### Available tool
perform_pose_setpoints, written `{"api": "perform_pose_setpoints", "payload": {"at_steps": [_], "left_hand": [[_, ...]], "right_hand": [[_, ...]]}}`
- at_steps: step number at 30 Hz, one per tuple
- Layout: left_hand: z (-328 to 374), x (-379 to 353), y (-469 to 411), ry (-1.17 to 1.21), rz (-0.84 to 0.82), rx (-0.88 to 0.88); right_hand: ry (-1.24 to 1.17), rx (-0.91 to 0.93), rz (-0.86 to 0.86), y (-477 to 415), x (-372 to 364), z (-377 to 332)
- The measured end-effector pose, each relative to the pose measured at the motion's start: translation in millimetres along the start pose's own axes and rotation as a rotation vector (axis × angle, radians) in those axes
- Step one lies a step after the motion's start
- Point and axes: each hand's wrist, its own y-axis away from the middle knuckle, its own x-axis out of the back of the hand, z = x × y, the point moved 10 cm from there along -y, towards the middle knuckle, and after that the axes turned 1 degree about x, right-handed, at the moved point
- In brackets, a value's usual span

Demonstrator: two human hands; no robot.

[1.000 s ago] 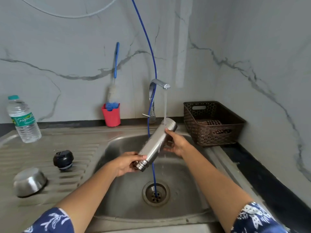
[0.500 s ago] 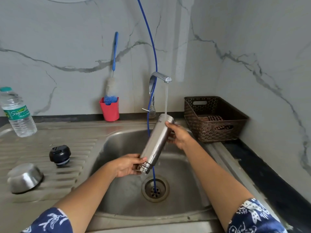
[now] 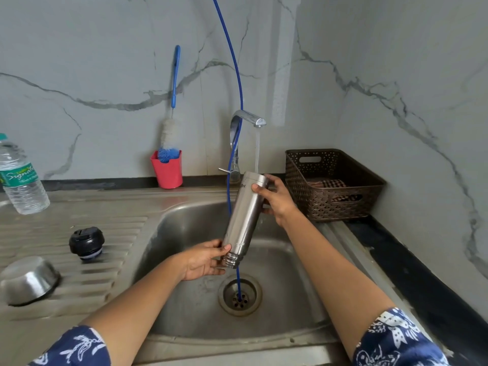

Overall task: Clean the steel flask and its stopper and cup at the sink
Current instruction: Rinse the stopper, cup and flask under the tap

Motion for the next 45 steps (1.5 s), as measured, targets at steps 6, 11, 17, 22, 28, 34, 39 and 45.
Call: {"api": "perform_pose_setpoints", "payload": {"at_steps": [6, 11, 17, 22, 28, 34, 39, 45], "left_hand": [[1, -2, -5, 0.005, 0.041, -0.008], [4, -2, -10, 0.01, 0.099, -0.028], [8, -5, -9, 0.003, 0.108, -0.045], [6, -5, -11, -0.015, 0.117, -0.039], [10, -7, -6, 0.006, 0.112, -0.045], [9, 2, 3, -0.027, 0.169, 0.011], [5, 13, 3, -0.011, 0.278, 0.045], [21, 26, 9, 0.256, 0.345, -0.067]], "right_hand": [[0.011, 0.036, 0.014, 1, -1, -7], [-0.004, 0.078, 0.013, 2, 4, -14], [0.066, 0.191, -0.049, 4, -5, -26], [0.084, 0.216, -0.069, 3, -7, -24], [0.03, 0.132, -0.02, 0, 0, -17], [-0.069, -0.095, 0.155, -6, 27, 19], [-0.186, -0.205, 0.236, -7, 36, 41], [-0.283, -0.27, 0.293, -5, 39, 53]]}}
